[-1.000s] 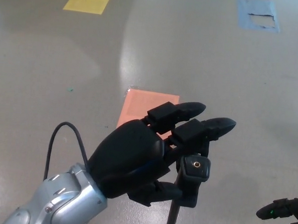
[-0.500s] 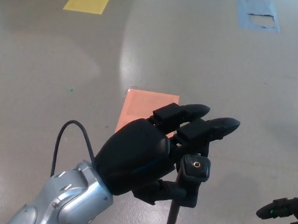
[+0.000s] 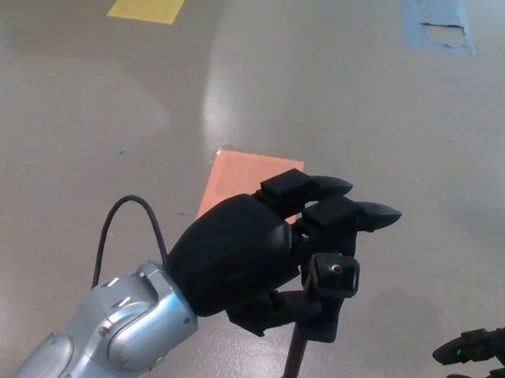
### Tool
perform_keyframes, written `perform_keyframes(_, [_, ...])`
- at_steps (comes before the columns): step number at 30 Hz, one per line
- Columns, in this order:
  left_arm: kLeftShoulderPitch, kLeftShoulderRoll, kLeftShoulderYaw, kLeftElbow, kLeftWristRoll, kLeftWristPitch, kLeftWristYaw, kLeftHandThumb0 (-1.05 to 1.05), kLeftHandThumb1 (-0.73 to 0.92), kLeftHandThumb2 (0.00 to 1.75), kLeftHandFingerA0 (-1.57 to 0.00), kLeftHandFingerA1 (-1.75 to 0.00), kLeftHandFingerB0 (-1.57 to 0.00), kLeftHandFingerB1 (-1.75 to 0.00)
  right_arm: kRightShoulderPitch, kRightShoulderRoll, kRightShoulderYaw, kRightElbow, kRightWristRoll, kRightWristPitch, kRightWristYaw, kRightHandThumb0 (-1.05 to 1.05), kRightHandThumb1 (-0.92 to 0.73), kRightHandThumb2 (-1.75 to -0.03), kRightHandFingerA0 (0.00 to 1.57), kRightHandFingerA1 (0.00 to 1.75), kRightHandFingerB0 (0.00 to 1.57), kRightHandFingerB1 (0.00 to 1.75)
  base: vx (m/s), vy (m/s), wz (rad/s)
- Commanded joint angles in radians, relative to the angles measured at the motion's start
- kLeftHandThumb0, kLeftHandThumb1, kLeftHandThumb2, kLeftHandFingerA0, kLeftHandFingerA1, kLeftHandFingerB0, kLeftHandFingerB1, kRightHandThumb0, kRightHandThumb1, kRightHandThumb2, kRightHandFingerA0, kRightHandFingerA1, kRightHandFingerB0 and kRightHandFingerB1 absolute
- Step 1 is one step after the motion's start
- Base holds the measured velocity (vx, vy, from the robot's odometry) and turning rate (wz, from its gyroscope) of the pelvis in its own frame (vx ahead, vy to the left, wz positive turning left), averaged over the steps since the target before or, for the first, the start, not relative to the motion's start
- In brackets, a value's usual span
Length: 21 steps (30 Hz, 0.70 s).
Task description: The robot uses its left hand to grab the top of a phone stand kept on the floor and rotates it anti-clockwise
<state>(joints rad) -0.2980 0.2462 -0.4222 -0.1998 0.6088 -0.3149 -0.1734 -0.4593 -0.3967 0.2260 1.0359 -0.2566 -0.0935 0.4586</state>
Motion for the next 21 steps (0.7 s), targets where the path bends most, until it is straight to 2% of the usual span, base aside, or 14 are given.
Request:
perform_keyframes(1, [-0.02, 0.0, 0.005, 0.03, 0.015, 0.027, -0.015, -0.24, 0.46, 0.93, 0.0, -0.49, -0.01, -0.49, -0.008, -0.024, -0.007, -0.004, 0.001, -0.015, 0.015, -0.48, -0.76, -0.62, 0.51, 0.4, 0.37, 0.35, 0.0, 0.0, 0.0])
perform_keyframes(5, [-0.021, -0.003, 0.004, 0.038, 0.015, 0.031, -0.018, -0.24, 0.46, 0.93, -0.01, -0.49, -0.02, -0.49, -0.011, -0.023, -0.008, 0.003, -0.001, -0.016, 0.011, -0.48, -0.76, -0.62, 0.49, 0.39, 0.36, 0.34, 0.0, 0.0, 0.0])
perform_keyframes(6, [-0.022, -0.002, 0.004, 0.038, 0.015, 0.031, -0.018, -0.39, 0.49, 0.61, -0.12, -0.35, -0.11, -0.36, -0.012, -0.023, -0.007, 0.003, -0.003, -0.014, 0.009, -0.48, -0.76, -0.62, 0.49, 0.39, 0.36, 0.34, 0.0, 0.0, 0.0])
perform_keyframes(12, [-0.025, -0.006, 0.003, 0.042, 0.015, 0.034, -0.022, -0.4, 0.49, 0.62, -0.12, -0.35, -0.12, -0.36, -0.016, -0.022, -0.004, 0.003, -0.007, -0.016, 0.008, -0.48, -0.76, -0.62, 0.5, 0.4, 0.36, 0.34, 0.0, 0.0, 0.0])
perform_keyframes(14, [-0.03, -0.003, 0.0, 0.041, 0.019, 0.038, -0.033, -0.41, 0.52, 0.63, -0.17, -0.35, -0.16, -0.37, -0.02, -0.022, -0.001, 0.002, -0.012, -0.015, 0.007, -0.47, -0.77, -0.63, 0.5, 0.39, 0.36, 0.34, 0.0, 0.0, 0.0])
perform_keyframes(15, [-0.035, -0.001, -0.001, 0.043, 0.004, 0.037, -0.049, -0.34, 0.59, 0.71, -0.36, -0.41, -0.36, -0.42, -0.024, -0.021, 0.0, 0.003, -0.015, -0.009, 0.005, -0.46, -0.77, -0.63, 0.49, 0.39, 0.36, 0.34, 0.0, 0.0, 0.0])
perform_keyframes(17, [-0.041, 0.0, -0.002, 0.046, -0.02, 0.035, -0.071, -0.34, 0.59, 0.71, -0.36, -0.41, -0.36, -0.42, -0.028, -0.018, 0.001, 0.005, -0.018, -0.001, 0.003, -0.46, -0.77, -0.63, 0.49, 0.39, 0.36, 0.34, 0.0, 0.0, 0.0])
perform_keyframes(18, [-0.043, -0.005, 0.001, 0.061, -0.057, 0.017, -0.076, -0.25, 0.7, 0.62, -0.77, -0.48, -0.65, -0.39, -0.033, -0.016, -0.001, 0.008, -0.015, 0.007, 0.007, -0.46, -0.77, -0.63, 0.49, 0.39, 0.36, 0.34, 0.0, 0.0, 0.0])
perform_keyframes(19, [-0.045, -0.008, 0.003, 0.072, -0.085, 0.005, -0.08, -0.25, 0.7, 0.62, -0.77, -0.48, -0.65, -0.39, -0.037, -0.014, -0.003, 0.01, -0.013, 0.013, 0.009, -0.46, -0.77, -0.63, 0.49, 0.39, 0.36, 0.34, 0.0, 0.0, 0.0])
perform_keyframes(20, [-0.045, -0.017, 0.007, 0.091, -0.136, -0.017, -0.089, -0.19, 0.66, 0.6, -0.97, -1.09, -0.74, -0.43, -0.042, -0.013, -0.004, 0.014, -0.012, 0.019, 0.013, -0.46, -0.77, -0.63, 0.5, 0.39, 0.36, 0.34, 0.0, 0.0, 0.0])
perform_keyframes(21, [-0.044, -0.021, 0.008, 0.098, -0.154, -0.024, -0.092, -0.19, 0.66, 0.6, -0.97, -1.09, -0.74, -0.43, -0.044, -0.014, -0.004, 0.016, -0.013, 0.019, 0.014, -0.46, -0.77, -0.63, 0.5, 0.39, 0.36, 0.34, 0.0, 0.0, 0.0])
